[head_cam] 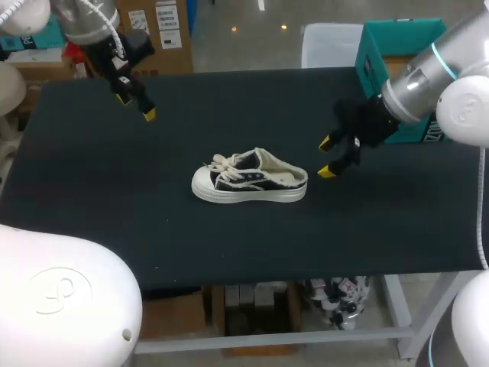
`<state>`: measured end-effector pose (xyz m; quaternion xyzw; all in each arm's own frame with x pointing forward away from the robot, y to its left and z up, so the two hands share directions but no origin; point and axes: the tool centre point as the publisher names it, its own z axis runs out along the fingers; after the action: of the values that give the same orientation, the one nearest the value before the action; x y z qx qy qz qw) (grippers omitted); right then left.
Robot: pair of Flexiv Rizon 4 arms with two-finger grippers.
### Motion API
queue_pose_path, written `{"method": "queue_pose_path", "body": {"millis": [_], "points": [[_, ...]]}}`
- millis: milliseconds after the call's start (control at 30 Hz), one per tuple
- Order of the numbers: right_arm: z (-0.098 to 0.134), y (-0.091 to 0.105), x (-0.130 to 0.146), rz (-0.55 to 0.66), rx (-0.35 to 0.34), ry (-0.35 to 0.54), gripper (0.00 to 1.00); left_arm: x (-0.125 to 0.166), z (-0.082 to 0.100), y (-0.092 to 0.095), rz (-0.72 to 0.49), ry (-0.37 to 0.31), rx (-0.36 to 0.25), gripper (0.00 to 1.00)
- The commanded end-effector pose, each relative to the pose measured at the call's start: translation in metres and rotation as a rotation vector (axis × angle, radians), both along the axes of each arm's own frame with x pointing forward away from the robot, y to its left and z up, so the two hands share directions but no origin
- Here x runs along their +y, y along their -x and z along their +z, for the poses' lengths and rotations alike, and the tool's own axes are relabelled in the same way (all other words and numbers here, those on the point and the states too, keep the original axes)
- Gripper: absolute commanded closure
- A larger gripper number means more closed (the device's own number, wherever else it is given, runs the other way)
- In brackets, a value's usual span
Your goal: Open the shoe tongue, take the insole out of the shoe, put the insole back into the shoe, and pack the shoe into the shoebox
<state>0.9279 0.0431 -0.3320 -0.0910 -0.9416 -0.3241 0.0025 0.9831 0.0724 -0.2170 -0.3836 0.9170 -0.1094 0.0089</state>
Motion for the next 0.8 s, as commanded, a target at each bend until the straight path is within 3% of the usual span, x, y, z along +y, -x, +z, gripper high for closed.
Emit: {"method": "queue_pose_path", "body": {"millis": [33,267,467,667,800], "points": [[-0.001,0.003,0.001,-0.014,-0.017,0.005,0.00,-0.001,0.001,0.003,0.003,-0.003,-0.006,0.00],[-0.001,0.003,0.001,-0.014,-0.017,0.005,0.00,-0.001,0.001,0.003,0.003,-0.003,-0.006,0.00],[-0.015,-0.002,0.011,-0.003,0.022,-0.043,0.00,-0.023,0.000,0.004,0.127,0.036,0.049,0.00],[-0.031,-0.008,0.022,-0.019,0.059,-0.039,0.00,-0.047,-0.006,0.005,0.155,0.009,0.074,0.00],[-0.034,-0.011,0.024,-0.037,0.041,-0.065,0.00,-0.055,-0.008,0.006,0.147,0.014,0.099,0.00]]}}
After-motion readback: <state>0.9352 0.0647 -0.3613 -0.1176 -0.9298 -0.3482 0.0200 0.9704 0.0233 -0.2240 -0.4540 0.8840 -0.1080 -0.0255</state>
